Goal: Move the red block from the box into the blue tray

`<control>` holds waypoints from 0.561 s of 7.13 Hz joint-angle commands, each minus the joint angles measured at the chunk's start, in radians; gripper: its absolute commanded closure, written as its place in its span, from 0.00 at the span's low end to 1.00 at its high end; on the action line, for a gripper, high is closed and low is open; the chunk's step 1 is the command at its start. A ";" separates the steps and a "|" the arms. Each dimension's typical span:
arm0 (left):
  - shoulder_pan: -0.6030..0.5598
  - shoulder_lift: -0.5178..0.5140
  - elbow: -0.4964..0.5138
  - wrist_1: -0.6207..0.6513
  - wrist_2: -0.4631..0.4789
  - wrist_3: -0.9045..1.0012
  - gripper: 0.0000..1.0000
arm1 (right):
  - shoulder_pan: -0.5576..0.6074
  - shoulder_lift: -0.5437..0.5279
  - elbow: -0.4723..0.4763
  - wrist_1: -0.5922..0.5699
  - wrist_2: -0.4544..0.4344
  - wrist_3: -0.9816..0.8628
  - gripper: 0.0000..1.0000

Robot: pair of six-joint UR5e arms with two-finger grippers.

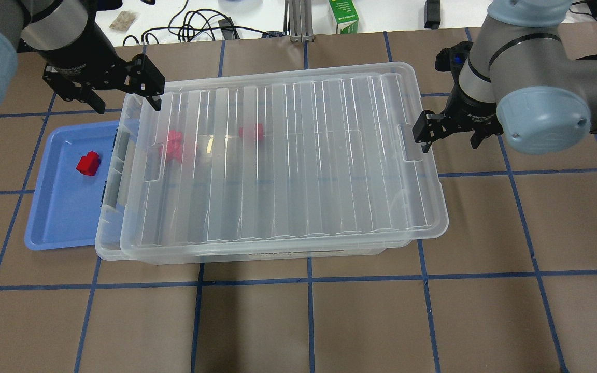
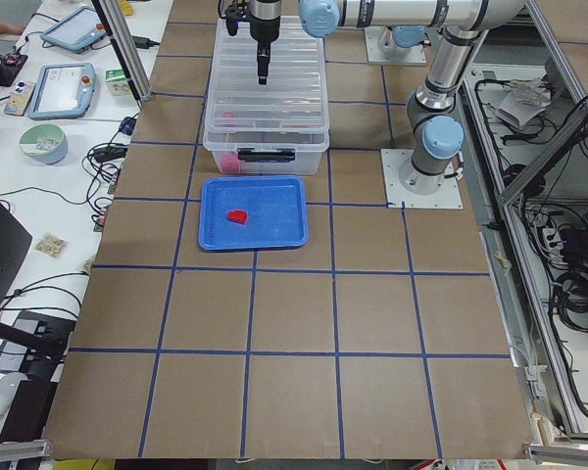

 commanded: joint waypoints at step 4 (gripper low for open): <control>0.001 0.001 0.000 0.000 0.001 0.000 0.00 | 0.070 -0.110 -0.324 0.406 0.025 0.177 0.00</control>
